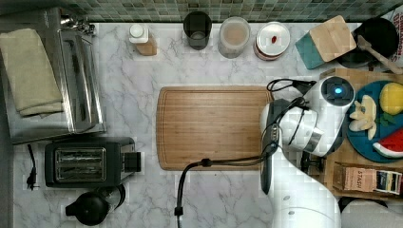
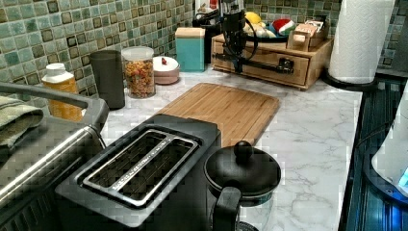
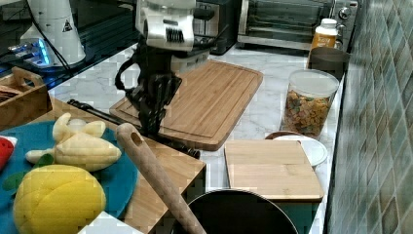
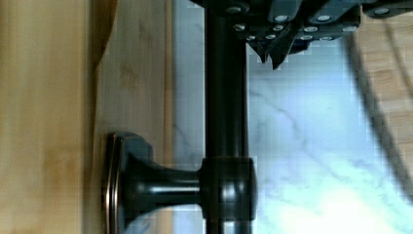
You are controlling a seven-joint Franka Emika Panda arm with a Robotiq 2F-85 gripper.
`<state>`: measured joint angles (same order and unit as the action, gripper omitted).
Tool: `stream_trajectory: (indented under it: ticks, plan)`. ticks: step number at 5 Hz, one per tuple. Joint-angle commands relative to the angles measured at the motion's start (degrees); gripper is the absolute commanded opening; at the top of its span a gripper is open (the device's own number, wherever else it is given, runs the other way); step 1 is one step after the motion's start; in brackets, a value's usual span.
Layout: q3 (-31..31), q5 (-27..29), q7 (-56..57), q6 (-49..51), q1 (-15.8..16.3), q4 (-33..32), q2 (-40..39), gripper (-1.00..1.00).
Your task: Close the drawer.
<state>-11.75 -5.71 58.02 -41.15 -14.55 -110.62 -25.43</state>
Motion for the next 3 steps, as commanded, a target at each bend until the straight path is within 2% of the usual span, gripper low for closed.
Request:
stream_trajectory:
  ticks: [1, 3]
  plan:
    - [-7.16, -1.52, 2.71, -3.84, -7.58, 10.19, -0.87, -1.0]
    - [-7.62, -1.21, 2.89, -3.89, -7.17, 10.19, -0.94, -1.0]
